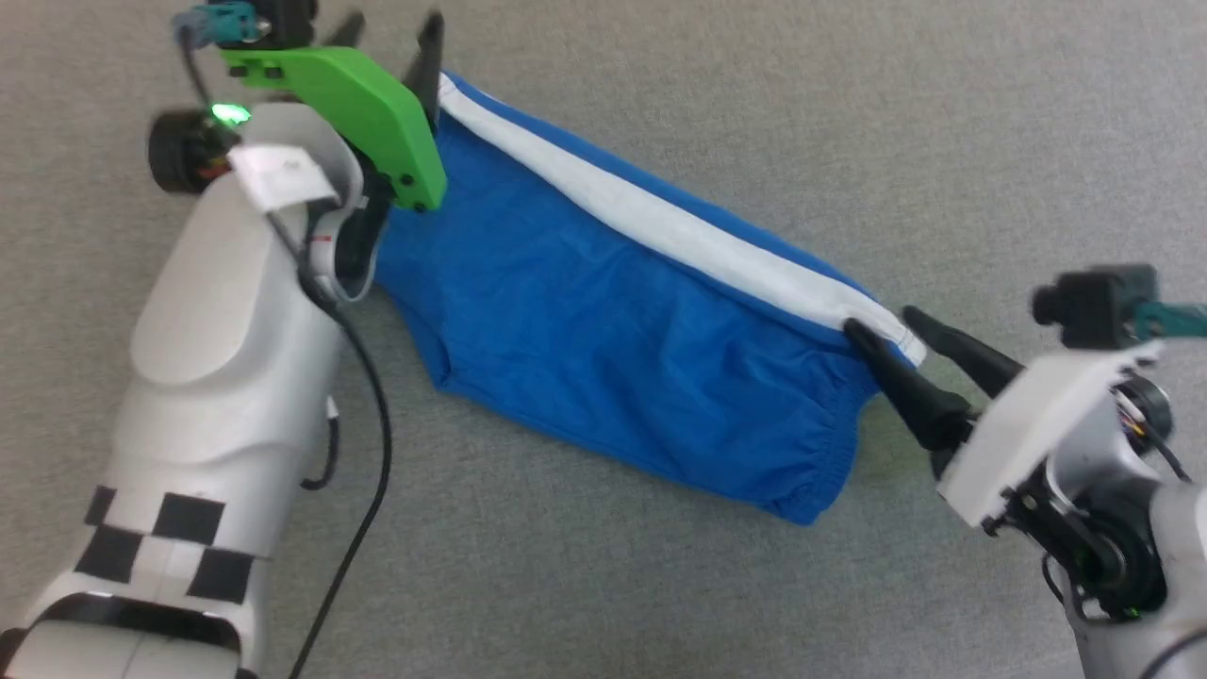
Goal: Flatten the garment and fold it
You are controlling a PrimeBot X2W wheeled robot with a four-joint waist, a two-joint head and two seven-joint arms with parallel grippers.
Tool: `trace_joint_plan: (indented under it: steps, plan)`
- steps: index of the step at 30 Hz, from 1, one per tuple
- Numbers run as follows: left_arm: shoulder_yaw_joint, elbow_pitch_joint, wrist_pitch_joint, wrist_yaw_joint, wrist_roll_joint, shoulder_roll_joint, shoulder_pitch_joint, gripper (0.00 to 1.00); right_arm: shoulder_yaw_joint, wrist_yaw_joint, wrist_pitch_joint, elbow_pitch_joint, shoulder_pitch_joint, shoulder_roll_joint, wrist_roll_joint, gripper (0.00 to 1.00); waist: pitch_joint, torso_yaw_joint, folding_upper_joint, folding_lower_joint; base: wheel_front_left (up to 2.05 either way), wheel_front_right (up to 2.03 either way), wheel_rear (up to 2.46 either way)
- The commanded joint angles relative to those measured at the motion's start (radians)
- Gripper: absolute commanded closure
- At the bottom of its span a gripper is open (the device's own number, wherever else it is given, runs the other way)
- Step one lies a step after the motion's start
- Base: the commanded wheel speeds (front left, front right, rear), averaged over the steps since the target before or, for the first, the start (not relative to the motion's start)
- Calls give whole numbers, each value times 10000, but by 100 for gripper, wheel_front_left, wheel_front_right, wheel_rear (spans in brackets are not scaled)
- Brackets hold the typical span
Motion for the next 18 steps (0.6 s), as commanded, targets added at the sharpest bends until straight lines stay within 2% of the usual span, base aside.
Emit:
trace_joint_plan:
  steps: [1, 4, 8, 11, 14, 18]
  plan:
    - [19, -214, -537, -120, 218, 209, 54, 0, -224, -15, -207, -170, 326, 179, -270, 0, -632, 428, -1, -1, 0, 0, 0]
    - [-39, -800, -1967, -326, 608, 593, 666, 0, -666, -15, -213, -687, 1019, 575, -1208, 0, -1149, 637, -1, -1, 0, 0, 0]
    - [-29, -1659, -3466, -212, 1073, 1144, 1951, 0, -1018, -15, 353, -1466, 1991, 1116, -2605, 0, -1806, 891, -1, -1, 0, 0, 0]
    - [115, -2450, -4075, 120, 1221, 1399, 3182, 0, -1113, -15, 1183, -1902, 2703, 1416, -3422, 0, -2212, 1073, -1, -1, 0, 0, 0]
    - [404, -3246, -4257, 583, 1107, 1482, 4524, 0, -1097, -15, 1899, -2023, 3190, 1531, -3677, 0, -2480, 1233, -1, -1, 0, 0, 0]
    - [883, -4235, -4320, 1186, 816, 1520, 6011, 0, -1079, -15, 2179, -1606, 3233, 1543, -3553, 0, -2565, 1358, -1, -1, 0, 0, 0]
